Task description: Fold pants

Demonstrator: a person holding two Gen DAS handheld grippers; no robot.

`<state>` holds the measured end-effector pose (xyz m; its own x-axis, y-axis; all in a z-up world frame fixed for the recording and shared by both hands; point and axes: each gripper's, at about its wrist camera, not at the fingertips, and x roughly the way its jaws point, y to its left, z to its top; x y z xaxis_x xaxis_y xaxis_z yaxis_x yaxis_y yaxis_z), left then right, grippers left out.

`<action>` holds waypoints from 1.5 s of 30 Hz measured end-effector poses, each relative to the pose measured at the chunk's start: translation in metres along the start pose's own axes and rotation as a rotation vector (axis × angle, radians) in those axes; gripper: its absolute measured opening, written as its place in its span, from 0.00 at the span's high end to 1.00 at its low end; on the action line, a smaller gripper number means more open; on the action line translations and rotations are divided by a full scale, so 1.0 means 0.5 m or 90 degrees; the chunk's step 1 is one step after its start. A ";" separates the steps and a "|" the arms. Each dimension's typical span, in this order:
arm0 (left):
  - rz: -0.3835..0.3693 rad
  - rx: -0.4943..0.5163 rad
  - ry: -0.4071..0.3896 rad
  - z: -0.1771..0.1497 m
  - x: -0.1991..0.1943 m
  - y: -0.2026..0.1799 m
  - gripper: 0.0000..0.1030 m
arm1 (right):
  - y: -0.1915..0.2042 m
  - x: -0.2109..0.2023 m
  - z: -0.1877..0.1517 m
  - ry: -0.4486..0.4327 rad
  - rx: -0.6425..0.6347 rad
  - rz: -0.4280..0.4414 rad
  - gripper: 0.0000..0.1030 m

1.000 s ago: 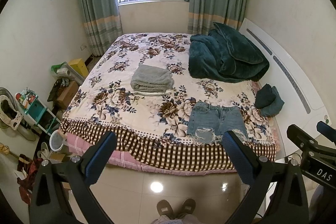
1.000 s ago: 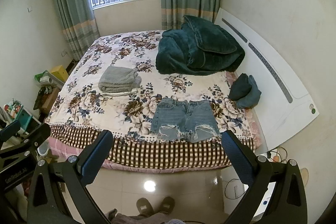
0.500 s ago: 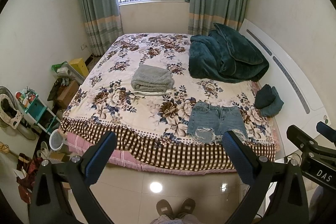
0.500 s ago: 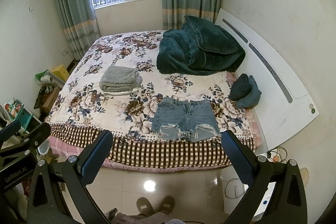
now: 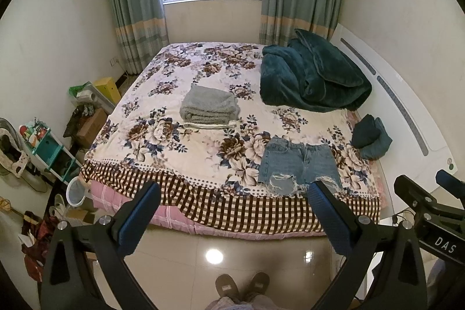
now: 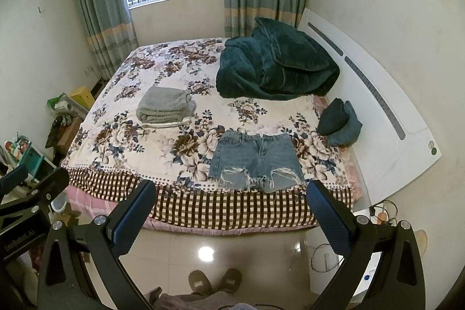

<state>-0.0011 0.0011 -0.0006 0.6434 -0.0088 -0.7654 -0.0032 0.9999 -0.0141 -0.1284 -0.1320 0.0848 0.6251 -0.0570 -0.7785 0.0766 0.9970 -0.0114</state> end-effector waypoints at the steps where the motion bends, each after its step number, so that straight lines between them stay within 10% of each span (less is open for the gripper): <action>1: 0.000 0.000 -0.002 -0.001 -0.009 -0.005 0.00 | -0.004 0.007 0.001 0.000 0.005 -0.003 0.00; 17: 0.049 0.038 0.036 0.092 0.346 -0.126 0.00 | -0.317 0.484 0.116 0.086 0.141 0.005 0.00; 24: 0.104 0.061 0.110 0.110 0.632 -0.347 0.00 | -0.592 0.884 0.159 0.218 0.166 0.063 0.27; 34: 0.073 0.039 0.356 -0.081 1.122 -0.740 0.00 | -0.951 1.503 0.069 0.393 0.164 0.091 0.46; 45: 0.055 0.057 0.521 -0.344 1.349 -1.015 0.00 | -1.066 1.773 -0.051 0.516 0.184 0.170 0.30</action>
<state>0.3028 -0.5142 -0.6204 -0.1177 0.0974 -0.9883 0.0563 0.9942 0.0913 0.3648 -0.7124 -0.6153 -0.0815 0.3382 -0.9375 0.2683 0.9134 0.3062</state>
